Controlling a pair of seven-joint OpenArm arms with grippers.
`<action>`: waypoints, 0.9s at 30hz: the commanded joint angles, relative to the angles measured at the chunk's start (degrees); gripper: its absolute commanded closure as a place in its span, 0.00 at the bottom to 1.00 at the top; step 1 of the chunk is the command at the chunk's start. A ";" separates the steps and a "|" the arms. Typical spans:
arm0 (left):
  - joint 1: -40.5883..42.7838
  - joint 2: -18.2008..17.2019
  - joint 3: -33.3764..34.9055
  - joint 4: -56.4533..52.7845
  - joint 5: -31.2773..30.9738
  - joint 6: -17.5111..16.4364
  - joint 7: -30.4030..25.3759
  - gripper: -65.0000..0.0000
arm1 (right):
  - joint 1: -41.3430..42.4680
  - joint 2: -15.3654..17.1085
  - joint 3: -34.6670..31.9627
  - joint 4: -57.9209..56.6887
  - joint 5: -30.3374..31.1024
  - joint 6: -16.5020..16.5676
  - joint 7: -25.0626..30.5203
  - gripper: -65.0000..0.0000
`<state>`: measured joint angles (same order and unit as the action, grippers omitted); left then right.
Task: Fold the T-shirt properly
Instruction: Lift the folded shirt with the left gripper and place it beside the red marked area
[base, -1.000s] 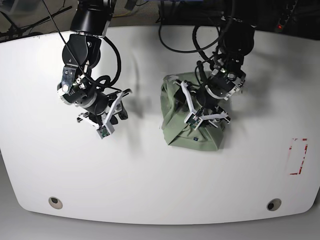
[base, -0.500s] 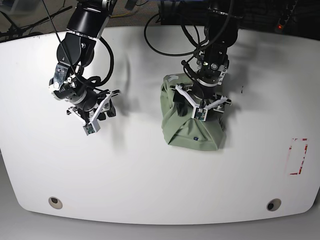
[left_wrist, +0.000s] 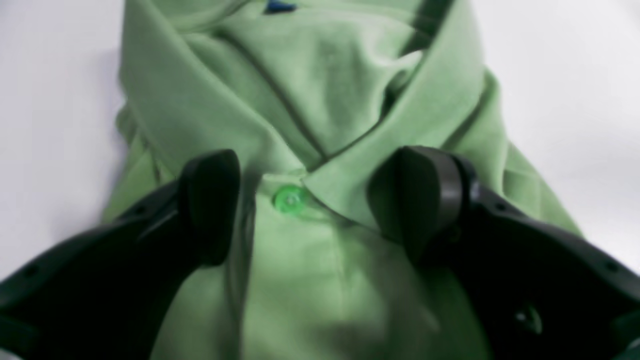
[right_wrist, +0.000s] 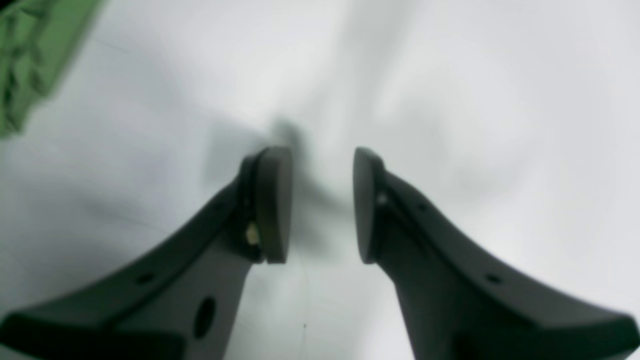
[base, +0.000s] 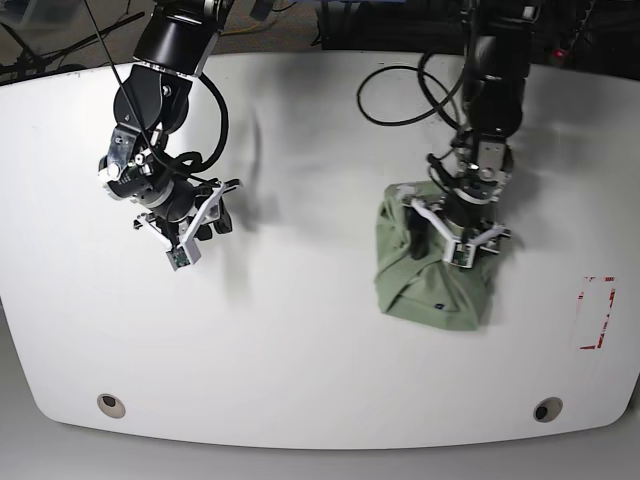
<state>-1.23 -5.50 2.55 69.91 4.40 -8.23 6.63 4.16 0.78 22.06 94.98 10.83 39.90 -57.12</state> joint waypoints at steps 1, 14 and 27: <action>0.84 -5.45 -4.08 -1.03 3.90 -2.63 9.15 0.30 | 1.15 0.41 0.05 1.33 1.17 0.10 1.25 0.70; 4.62 -25.58 -19.65 -6.39 3.90 -21.09 14.33 0.31 | 0.89 0.24 -0.22 4.76 1.17 0.10 1.25 0.70; 6.11 -31.73 -31.95 -5.69 3.82 -31.77 14.86 0.31 | 0.72 0.06 -0.31 5.55 1.17 0.10 1.17 0.71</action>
<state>5.06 -35.44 -28.93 62.63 6.87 -39.92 20.32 3.95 0.60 21.76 99.29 10.87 39.92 -57.25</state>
